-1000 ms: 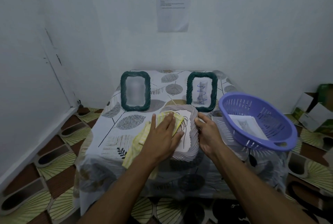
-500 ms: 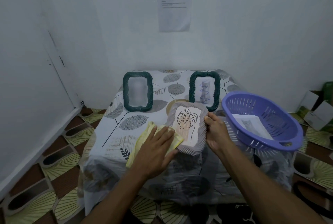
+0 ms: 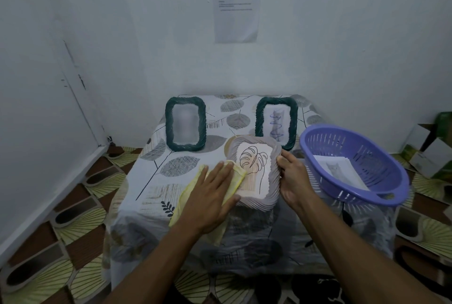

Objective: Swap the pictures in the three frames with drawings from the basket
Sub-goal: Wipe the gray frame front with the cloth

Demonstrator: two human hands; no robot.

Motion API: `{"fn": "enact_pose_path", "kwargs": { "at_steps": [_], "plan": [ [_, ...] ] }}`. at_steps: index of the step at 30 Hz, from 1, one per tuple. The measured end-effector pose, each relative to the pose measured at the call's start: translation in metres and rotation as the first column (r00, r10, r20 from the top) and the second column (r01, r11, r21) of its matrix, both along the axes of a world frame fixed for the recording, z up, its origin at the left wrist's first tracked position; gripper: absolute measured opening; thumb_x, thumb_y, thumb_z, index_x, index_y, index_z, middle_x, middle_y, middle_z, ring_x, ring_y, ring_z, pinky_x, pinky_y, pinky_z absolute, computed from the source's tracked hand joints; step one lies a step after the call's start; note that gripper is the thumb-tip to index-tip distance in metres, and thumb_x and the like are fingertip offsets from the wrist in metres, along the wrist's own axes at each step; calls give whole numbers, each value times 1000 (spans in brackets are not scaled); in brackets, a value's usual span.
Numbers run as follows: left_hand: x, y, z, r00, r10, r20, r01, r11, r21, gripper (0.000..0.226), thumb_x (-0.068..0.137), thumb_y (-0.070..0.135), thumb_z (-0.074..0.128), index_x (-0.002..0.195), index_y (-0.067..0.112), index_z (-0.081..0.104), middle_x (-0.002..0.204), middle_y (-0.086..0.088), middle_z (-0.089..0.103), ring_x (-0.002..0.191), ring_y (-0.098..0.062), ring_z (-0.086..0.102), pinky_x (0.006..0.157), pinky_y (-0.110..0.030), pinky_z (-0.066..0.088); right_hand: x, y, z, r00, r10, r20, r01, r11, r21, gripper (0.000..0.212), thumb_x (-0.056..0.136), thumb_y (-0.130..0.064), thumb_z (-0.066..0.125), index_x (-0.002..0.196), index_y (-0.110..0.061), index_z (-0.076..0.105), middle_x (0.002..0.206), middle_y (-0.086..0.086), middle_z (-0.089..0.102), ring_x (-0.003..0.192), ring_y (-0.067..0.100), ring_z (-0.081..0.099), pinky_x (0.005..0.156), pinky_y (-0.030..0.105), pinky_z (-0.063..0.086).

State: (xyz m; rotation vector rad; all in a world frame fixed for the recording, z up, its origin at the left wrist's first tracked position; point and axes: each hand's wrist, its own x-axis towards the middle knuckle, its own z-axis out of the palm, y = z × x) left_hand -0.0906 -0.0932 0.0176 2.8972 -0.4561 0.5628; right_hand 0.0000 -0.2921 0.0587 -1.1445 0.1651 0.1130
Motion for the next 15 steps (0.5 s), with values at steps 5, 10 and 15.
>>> {"fn": "enact_pose_path", "kwargs": {
  "at_steps": [5, 10, 15],
  "plan": [
    [7, 22, -29, 970, 80, -227, -121, 978, -171, 90, 82, 76, -8, 153, 20, 1, 160, 7, -7, 147, -8, -8, 120, -34, -1, 5, -8, 1, 999, -43, 12, 43, 999, -5, 33, 98, -2, 43, 128, -5, 57, 111, 12, 69, 93, 27, 68, 74, 36, 58],
    [14, 30, -35, 947, 165, -276, -184, 982, -45, 111, 68, 76, -28, 152, 20, 16, 161, 5, 5, 148, -15, 4, 118, -38, 6, 7, -11, 2, 999, -48, 7, 48, 999, -8, 33, 98, -4, 44, 129, -6, 57, 118, 17, 67, 104, 33, 66, 80, 40, 56],
    [26, 52, -31, 927, 214, -309, -222, 975, 10, 119, 61, 78, -32, 152, 18, 17, 161, 2, 6, 148, -18, 7, 118, -42, 12, 7, -6, 2, 1000, -19, -2, 19, 1000, -13, 32, 99, -5, 44, 127, -8, 58, 118, 15, 67, 102, 31, 65, 78, 40, 55]
  ]
}}
